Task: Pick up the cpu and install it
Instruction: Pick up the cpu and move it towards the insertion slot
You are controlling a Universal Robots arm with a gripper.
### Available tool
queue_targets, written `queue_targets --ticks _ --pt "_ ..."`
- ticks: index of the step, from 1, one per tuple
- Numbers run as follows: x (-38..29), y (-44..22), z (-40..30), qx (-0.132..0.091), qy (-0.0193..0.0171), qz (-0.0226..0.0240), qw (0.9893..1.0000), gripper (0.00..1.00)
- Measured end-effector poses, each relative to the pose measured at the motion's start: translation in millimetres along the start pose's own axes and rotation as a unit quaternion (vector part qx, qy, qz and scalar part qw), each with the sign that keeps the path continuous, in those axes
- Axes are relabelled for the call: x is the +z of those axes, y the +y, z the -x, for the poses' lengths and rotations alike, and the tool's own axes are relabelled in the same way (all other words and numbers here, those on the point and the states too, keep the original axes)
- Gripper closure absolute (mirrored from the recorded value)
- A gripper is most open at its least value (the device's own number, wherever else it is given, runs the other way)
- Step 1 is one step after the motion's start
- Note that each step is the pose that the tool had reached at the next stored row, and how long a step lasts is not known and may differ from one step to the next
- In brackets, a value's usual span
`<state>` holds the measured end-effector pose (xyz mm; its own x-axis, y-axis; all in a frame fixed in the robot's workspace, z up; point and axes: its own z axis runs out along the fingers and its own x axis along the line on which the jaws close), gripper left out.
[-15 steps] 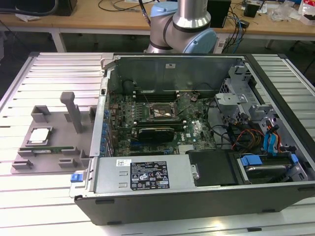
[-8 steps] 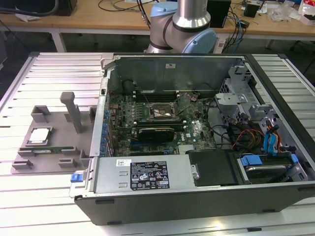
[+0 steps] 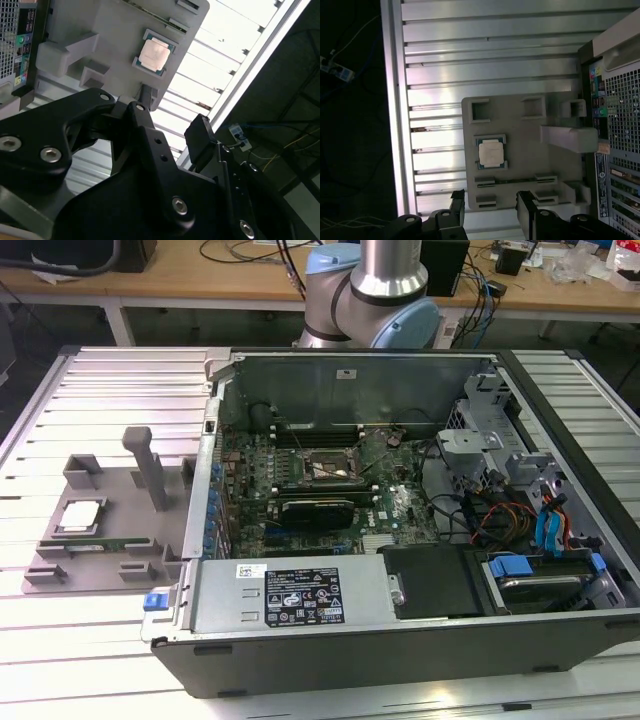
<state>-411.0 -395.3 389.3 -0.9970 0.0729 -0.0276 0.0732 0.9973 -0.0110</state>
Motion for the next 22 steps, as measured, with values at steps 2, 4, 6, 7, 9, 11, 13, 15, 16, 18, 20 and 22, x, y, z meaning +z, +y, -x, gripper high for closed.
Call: queue_targets --ticks 2,4,6,7,9,11,13,15,16,18,20,22 --pt "1.4 0.0 0.0 0.000 0.0000 0.0000 1.0000 0.45" --pt "2.9 0.0 -0.1 0.000 0.0000 0.0000 1.0000 0.45" --pt "4.8 0.1 -0.1 0.000 0.0000 0.0000 1.0000 0.45" --pt "5.8 0.1 -0.1 0.000 0.0000 0.0000 1.0000 0.45" --pt "7.3 0.1 -0.2 0.000 0.0000 0.0000 1.0000 0.45" --pt "8.2 0.1 -0.2 0.000 0.0000 0.0000 1.0000 0.45" --pt "10.3 0.1 -0.3 0.000 0.0000 0.0000 1.0000 0.45" --pt "11.9 0.1 -0.3 0.000 0.0000 0.0000 1.0000 0.45" --pt "12.4 0.1 -0.3 0.000 0.0000 0.0000 1.0000 0.45" --pt "13.9 0.1 -0.4 0.000 0.0000 0.0000 1.0000 0.45" --pt "16.7 0.2 -0.4 0.000 0.0000 0.0000 1.0000 0.45" --pt "17.8 0.2 -0.4 0.000 0.0000 0.0000 1.0000 0.45"
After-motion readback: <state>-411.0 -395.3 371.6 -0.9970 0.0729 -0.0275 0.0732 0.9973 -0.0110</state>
